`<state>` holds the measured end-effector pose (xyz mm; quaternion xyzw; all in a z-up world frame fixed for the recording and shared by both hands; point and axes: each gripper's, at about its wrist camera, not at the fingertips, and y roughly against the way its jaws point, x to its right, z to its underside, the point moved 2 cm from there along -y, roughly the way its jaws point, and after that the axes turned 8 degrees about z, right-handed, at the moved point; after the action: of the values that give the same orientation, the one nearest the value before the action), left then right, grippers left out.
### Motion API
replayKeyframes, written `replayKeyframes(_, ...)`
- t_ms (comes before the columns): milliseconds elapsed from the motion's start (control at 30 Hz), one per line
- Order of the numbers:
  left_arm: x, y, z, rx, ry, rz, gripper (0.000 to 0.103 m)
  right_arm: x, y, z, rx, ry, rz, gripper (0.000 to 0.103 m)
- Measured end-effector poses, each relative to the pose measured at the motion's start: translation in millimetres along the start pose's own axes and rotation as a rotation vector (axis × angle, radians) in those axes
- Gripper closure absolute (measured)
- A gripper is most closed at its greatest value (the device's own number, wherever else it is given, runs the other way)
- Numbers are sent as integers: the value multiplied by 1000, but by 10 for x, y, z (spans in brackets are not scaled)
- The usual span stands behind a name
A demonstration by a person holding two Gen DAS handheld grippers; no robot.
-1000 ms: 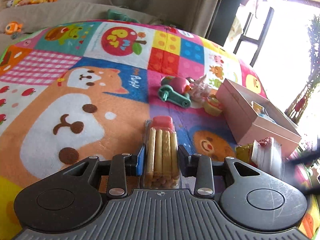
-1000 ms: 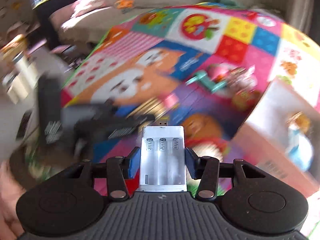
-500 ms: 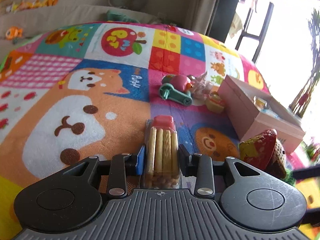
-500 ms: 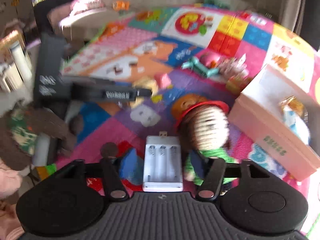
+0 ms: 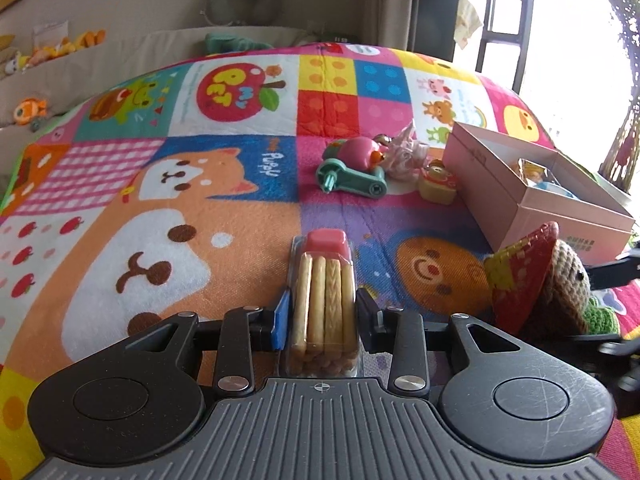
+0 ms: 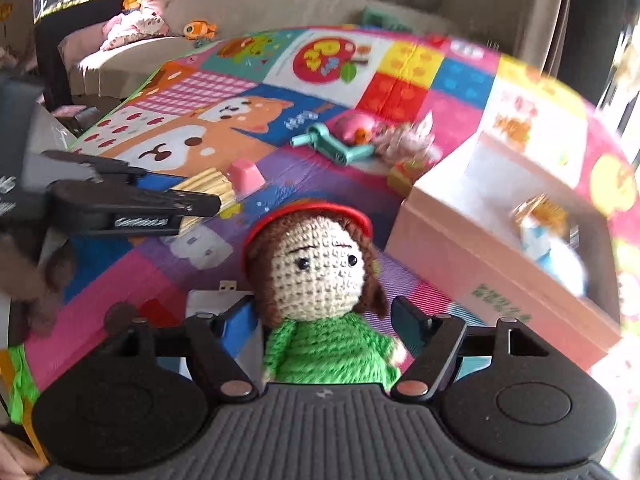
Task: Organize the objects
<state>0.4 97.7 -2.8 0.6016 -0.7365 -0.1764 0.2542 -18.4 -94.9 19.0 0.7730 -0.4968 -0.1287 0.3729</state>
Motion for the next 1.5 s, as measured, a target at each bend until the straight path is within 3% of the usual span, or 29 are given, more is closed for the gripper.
replayKeyframes(67, 3, -1, 1, -1, -1, -1, 65, 75, -103, -22, -22, -55, -43, 33)
replayKeyframes(100, 8, -1, 1, -2, -5, -4, 65, 93, -118, -26, -33, -79, -70, 44)
replayKeyframes(233, 29, 0, 8, -9, -32, -24, 65, 162, 21, 48, -31, -110, -98, 46)
replayKeyframes(400, 73, 0, 16, -17, -54, -48, 65, 399, 388, 239, 8, -159, -73, 47)
replayKeyframes(600, 121, 29, 13, -28, -52, -66, 66, 804, 803, 462, 106, -238, 64, 46)
replayKeyframes(700, 150, 115, -78, -35, -4, -13, 67, 1044, 935, 584, 154, -294, 102, 46)
replayKeyframes(767, 264, 222, -267, 8, 13, 37, 67, 1176, 1002, 670, 187, -335, 114, 46)
replayKeyframes(967, 1110, 159, -1067, 122, -59, 226, 70, 1428, 1028, 810, 270, -411, 152, 46)
replayKeyframes(1000, 1278, 69, -1162, 133, -61, 256, 89, 1481, 1044, 843, 274, -429, 146, 46)
replayKeyframes(1033, 1437, -23, -1253, 154, -79, 276, 95, 1515, 1037, 863, 277, -444, 139, 46)
replayKeyframes(1100, 1725, -192, -1412, 197, -129, 273, 93, 1577, 1033, 914, 280, -465, 139, 46)
replayKeyframes(1233, 1966, -406, -1666, 188, -131, 290, 93, 1716, 1081, 1068, 284, -498, 154, 46)
replayKeyframes(1333, 1953, -316, -1581, 161, -134, 288, 93, 1816, 1062, 1170, 270, -526, 172, 46)
replayKeyframes(1433, 1963, -93, -1167, 122, -239, 337, 92, 1859, 982, 1256, 237, -539, 151, 46)
replayKeyframes(1500, 1983, 18, -795, 54, -328, 367, 91, 1840, 887, 1292, 199, -545, 125, 46)
